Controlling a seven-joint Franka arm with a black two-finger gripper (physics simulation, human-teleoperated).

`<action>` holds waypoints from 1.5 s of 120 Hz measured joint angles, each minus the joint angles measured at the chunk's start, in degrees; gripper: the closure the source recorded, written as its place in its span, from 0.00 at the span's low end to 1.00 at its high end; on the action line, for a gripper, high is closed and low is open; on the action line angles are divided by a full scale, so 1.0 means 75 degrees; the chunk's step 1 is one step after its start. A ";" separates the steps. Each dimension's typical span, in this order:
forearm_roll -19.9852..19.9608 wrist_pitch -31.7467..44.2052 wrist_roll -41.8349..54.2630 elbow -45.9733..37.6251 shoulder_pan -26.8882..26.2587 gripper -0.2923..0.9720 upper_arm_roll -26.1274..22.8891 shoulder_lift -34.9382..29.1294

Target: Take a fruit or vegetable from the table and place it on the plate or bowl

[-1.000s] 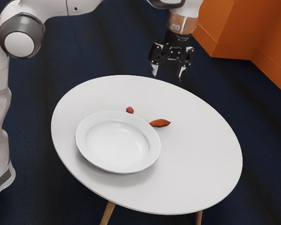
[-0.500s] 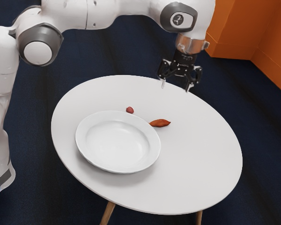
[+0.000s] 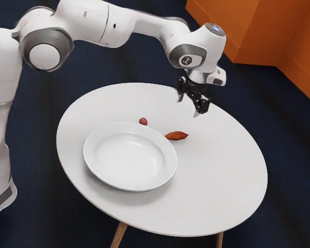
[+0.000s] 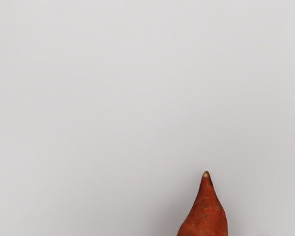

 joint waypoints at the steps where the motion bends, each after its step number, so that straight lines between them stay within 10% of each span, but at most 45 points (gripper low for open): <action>1: 0.0006 0.0037 0.0089 -0.0004 0.0001 0.23 -0.0015 0.0008; 46: -0.0161 0.1083 0.3017 -0.0030 0.0832 0.23 -0.0818 0.0749; 79: -0.1014 0.1650 0.4199 -0.1371 -0.0567 0.24 0.0830 -0.0127; 180: -0.2143 0.1863 0.4381 -0.2371 -0.0728 0.26 0.1065 -0.0321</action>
